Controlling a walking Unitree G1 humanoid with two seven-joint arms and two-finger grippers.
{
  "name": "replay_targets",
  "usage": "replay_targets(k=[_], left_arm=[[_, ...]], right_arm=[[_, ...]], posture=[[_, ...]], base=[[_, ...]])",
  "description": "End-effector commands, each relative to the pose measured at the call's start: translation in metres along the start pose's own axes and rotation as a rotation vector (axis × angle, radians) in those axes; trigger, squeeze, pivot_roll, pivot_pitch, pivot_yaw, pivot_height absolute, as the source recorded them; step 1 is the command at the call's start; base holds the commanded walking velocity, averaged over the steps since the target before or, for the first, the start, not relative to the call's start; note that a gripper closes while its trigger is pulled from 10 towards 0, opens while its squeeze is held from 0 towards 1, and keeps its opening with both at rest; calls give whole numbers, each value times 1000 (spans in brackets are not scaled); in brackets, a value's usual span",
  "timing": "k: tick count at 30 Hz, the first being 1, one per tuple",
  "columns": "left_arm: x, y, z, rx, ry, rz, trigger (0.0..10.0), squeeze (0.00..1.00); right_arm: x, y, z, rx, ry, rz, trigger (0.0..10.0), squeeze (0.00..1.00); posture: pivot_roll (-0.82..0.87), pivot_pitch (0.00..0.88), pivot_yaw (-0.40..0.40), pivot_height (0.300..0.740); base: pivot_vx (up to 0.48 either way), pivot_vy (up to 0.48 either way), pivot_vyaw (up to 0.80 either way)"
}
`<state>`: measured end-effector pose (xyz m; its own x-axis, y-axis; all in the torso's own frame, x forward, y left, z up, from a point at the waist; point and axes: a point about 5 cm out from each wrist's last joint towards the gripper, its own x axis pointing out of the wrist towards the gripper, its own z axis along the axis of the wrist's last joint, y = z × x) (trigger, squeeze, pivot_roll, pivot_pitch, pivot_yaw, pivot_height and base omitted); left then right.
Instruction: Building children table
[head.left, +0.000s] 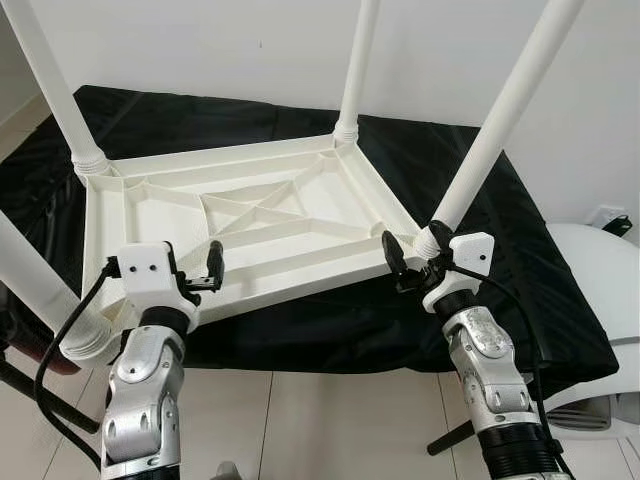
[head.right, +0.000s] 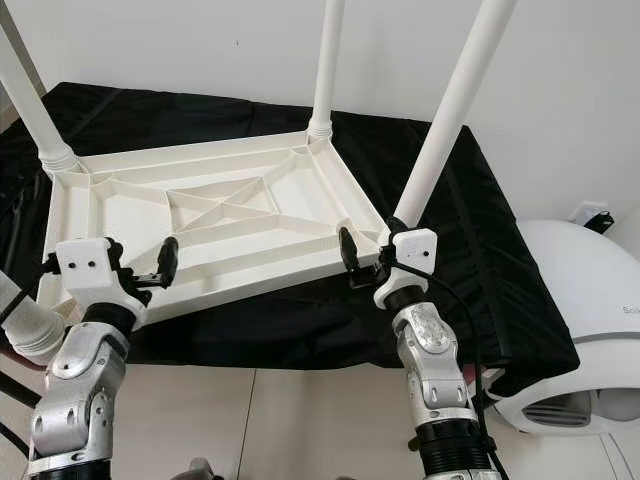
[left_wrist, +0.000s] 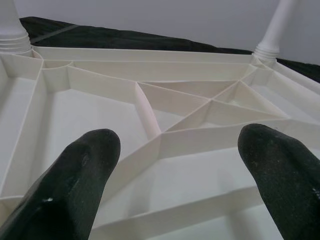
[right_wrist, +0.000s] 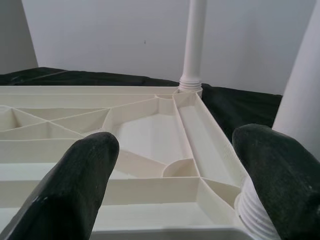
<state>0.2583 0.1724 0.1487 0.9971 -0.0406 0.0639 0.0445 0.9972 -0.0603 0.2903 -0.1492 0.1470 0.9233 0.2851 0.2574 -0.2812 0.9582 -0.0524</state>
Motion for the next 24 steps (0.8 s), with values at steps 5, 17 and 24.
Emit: replay_targets(k=[5,17,24], left_arm=[[-1,-2,1,0,-3,3,10000,0],[1,-5,1,3,-11,-1,10000,0],[7,-41,-14,73,78,-233,10000,0]], right_arm=[[-1,-2,1,2,5,1,10000,0],[0,-1,1,0,1,0,10000,0],[-8,-6,-6,-16,23,-44,10000,0]], posture=[[37,0,-78,740],[35,0,-77,740],[7,0,-56,740]], base=[[0,0,0],[0,0,0],[0,0,0]])
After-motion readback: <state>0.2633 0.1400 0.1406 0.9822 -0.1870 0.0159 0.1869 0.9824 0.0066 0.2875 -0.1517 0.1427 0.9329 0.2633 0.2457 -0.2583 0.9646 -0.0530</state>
